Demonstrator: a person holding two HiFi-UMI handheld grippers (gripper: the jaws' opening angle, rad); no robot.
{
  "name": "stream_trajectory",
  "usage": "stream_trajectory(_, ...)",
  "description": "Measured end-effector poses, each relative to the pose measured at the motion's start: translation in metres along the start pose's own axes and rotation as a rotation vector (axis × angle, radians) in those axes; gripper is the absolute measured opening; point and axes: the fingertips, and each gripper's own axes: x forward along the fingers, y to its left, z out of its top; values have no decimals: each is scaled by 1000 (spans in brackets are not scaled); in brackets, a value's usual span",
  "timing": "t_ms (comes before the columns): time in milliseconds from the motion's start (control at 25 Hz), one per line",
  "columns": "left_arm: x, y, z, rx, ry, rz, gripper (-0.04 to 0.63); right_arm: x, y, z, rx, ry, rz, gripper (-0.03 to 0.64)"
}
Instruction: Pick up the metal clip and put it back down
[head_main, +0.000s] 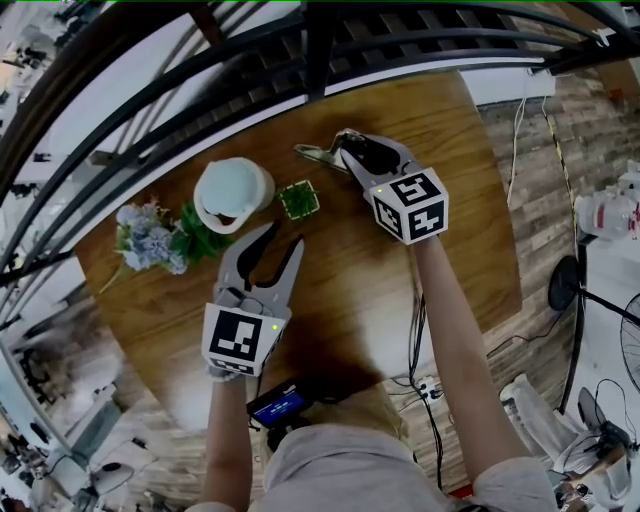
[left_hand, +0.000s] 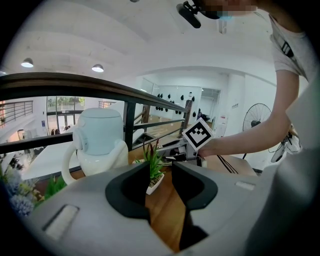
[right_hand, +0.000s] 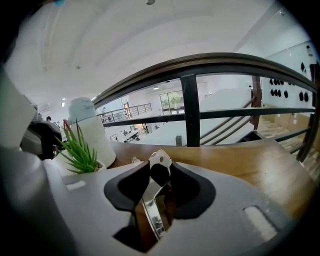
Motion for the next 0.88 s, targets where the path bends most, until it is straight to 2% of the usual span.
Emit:
stream_trajectory(320,1,-3,1,-1,-1,-5,138,-7,13,6,139,-34,101,44)
stream_trajectory(880,3,-6,0,-51,3,-30,138,-19,15,13,218,-88,101,34)
